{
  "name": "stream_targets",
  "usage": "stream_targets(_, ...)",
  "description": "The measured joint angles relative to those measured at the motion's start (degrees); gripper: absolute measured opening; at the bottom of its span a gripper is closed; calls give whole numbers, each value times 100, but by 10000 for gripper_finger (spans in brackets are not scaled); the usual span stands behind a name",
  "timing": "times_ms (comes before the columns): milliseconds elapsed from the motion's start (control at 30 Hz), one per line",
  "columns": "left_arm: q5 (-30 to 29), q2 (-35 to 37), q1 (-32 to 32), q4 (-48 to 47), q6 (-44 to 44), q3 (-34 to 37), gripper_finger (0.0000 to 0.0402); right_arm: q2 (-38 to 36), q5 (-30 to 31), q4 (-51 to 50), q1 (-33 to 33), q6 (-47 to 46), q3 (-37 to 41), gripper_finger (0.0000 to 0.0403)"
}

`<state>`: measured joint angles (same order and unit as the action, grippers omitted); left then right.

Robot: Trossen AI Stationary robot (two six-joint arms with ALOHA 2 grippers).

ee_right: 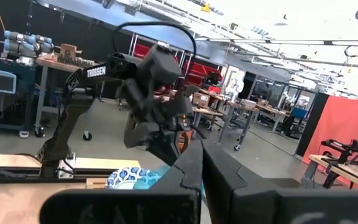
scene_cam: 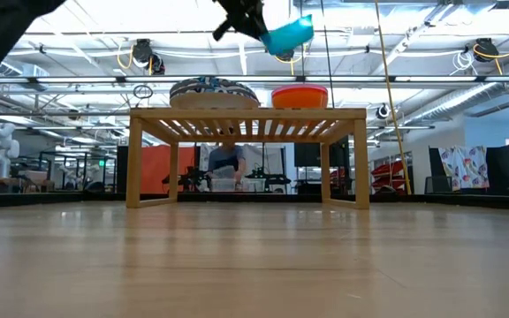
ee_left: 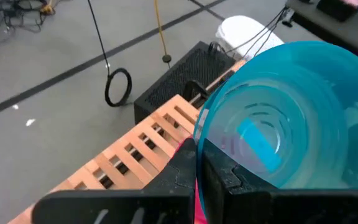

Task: Place and stack bowls onto a shelf
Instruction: Stack the blue bowl on top of the red bowl on the shelf, then stack the white patterned bowl on top of the white patterned bowl on the shelf

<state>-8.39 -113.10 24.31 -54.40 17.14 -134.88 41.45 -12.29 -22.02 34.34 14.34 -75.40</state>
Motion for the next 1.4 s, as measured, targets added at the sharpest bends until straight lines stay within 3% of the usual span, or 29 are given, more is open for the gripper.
stream_targets(433,638,-776,277,-29,165,1,4,0,0,-57,-2,128,0,0)
stream_targets(933,643,-865,278,-552,90,1,5,0,0,-53,-2,344,0,0)
stream_targets(1400,693,-865,171,-560,56,1,91,0,0,96,-2,335,0,0)
